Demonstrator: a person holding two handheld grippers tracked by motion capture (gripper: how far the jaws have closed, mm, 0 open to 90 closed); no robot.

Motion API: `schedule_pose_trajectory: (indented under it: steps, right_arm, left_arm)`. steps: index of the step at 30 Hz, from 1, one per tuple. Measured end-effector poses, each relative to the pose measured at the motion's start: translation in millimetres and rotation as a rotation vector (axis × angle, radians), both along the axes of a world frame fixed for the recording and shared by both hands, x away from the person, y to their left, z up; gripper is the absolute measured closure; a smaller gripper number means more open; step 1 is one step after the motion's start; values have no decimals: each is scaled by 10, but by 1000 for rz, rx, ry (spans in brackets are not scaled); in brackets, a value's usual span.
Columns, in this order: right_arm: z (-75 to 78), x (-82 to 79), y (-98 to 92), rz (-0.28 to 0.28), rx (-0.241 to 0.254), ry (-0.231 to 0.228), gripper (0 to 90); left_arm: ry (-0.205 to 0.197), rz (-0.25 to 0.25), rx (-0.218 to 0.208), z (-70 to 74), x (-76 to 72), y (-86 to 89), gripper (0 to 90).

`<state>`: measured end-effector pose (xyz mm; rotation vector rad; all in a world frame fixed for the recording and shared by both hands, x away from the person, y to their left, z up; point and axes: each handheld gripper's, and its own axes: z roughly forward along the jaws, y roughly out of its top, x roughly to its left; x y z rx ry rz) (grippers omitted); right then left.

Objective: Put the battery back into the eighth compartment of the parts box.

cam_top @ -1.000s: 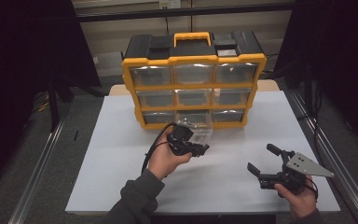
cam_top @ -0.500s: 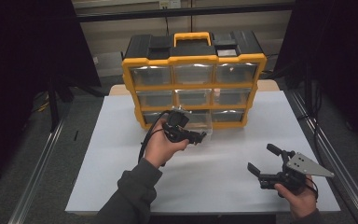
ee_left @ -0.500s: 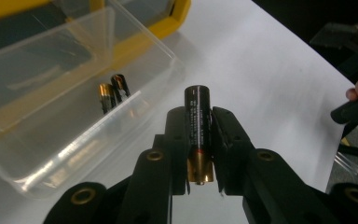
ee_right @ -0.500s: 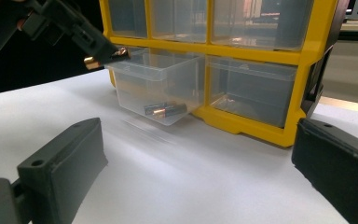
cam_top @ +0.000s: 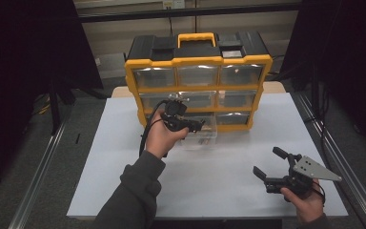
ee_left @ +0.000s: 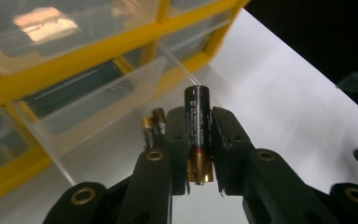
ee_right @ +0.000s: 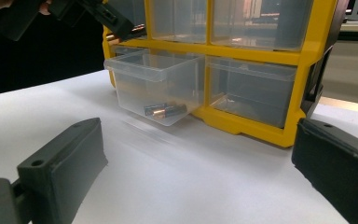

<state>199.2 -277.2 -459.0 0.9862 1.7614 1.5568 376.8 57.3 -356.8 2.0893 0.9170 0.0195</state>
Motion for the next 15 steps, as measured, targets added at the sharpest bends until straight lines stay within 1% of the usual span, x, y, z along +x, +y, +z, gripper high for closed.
schedule_pose_trajectory:
  steps: [1, 4, 5, 6, 7, 9, 12, 15]
  right_arm:
    - [0, 0, 0, -1, 0, 0, 22]
    - [0, 3, 1, 1, 1, 4, 22]
    - [0, 4, 2, 2, 1, 2, 22]
    - [0, 4, 3, 2, 1, 2, 22]
    - [0, 0, 5, 1, 3, 6, 22]
    - [0, 1, 4, 4, 3, -1, 22]
    - [1, -2, -2, -1, 4, 0, 22]
    - [1, -6, -6, 0, 9, 6, 22]
  left_arm:
    - [-6, 3, 8, -2, 21, 7, 774]
    - [-10, 32, 11, -24, 65, 16, 774]
    - [-5, 42, 8, -38, 81, 19, 774]
    - [-8, 38, 26, -46, 101, 30, 774]
    - [-8, 49, 20, -60, 116, 31, 774]
    - [-8, 59, 22, -77, 148, 38, 774]
    - [-9, 58, 44, -113, 180, 43, 774]
    - [-17, 66, 44, -152, 186, 47, 773]
